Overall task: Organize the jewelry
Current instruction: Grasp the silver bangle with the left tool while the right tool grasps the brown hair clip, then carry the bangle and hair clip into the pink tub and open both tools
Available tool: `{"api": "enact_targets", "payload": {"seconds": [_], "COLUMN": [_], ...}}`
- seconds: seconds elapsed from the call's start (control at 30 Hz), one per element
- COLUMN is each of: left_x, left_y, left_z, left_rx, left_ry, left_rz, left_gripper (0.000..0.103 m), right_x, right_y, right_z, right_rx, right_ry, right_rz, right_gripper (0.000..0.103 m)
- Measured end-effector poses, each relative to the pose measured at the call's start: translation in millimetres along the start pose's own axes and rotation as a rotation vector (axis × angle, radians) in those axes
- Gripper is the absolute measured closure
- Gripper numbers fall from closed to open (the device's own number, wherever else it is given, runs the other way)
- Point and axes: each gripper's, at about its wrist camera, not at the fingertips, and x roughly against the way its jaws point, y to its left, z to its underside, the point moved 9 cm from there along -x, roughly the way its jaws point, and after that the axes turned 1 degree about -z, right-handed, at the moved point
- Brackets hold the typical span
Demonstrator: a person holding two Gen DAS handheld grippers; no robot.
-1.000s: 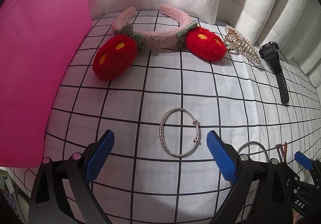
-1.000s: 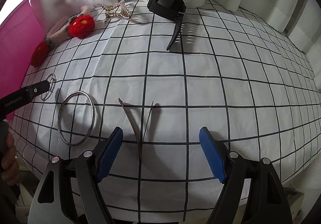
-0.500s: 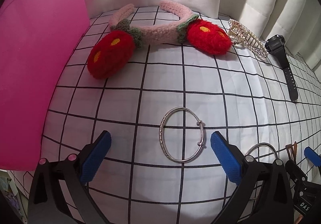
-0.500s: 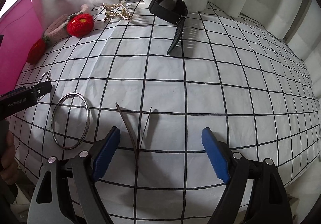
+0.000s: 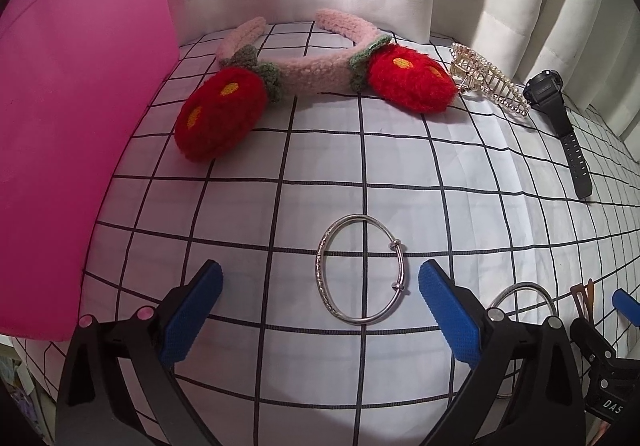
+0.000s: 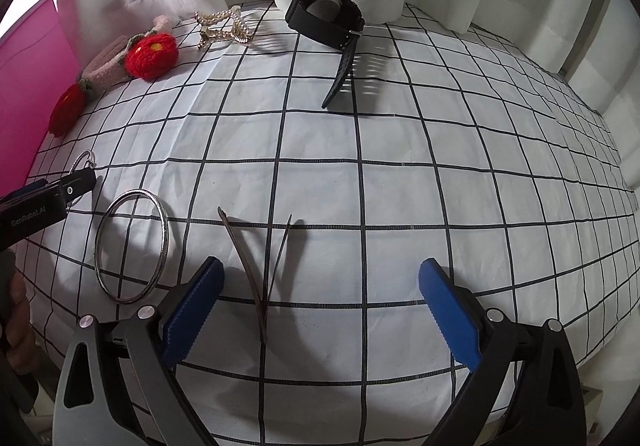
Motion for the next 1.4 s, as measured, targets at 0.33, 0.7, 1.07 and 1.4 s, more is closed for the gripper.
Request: {"api": "enact_targets", "payload": {"seconds": [0.33,0.7,1.07,1.4], "left_x": [7,10,20,63], "left_y": [-13,-18,-2,2], "left_z": [2,5,9,-11], "left_rx": [-0.044,-0.057,0.014,0.039], "left_ry": [-0.011,-0.021,0.004,-0.058], "left_rz": [0.032,0.063,0.088,0.11], "left_gripper": [0.035,0.062,0.062,0.063], "right_x": [9,12,21,53], "right_y": [20,36,40,45], "right_z": [0,-1,-7,-33], "right_rx": [0.08,0.138,0.099,0.119], "right_ry": [-0.021,-0.028,-0.031,-0.09], "right_rz": [-0.034,-0.054,-0.118,-0.142], "right_gripper": [0.043,0.087,0.088,0.088]}}
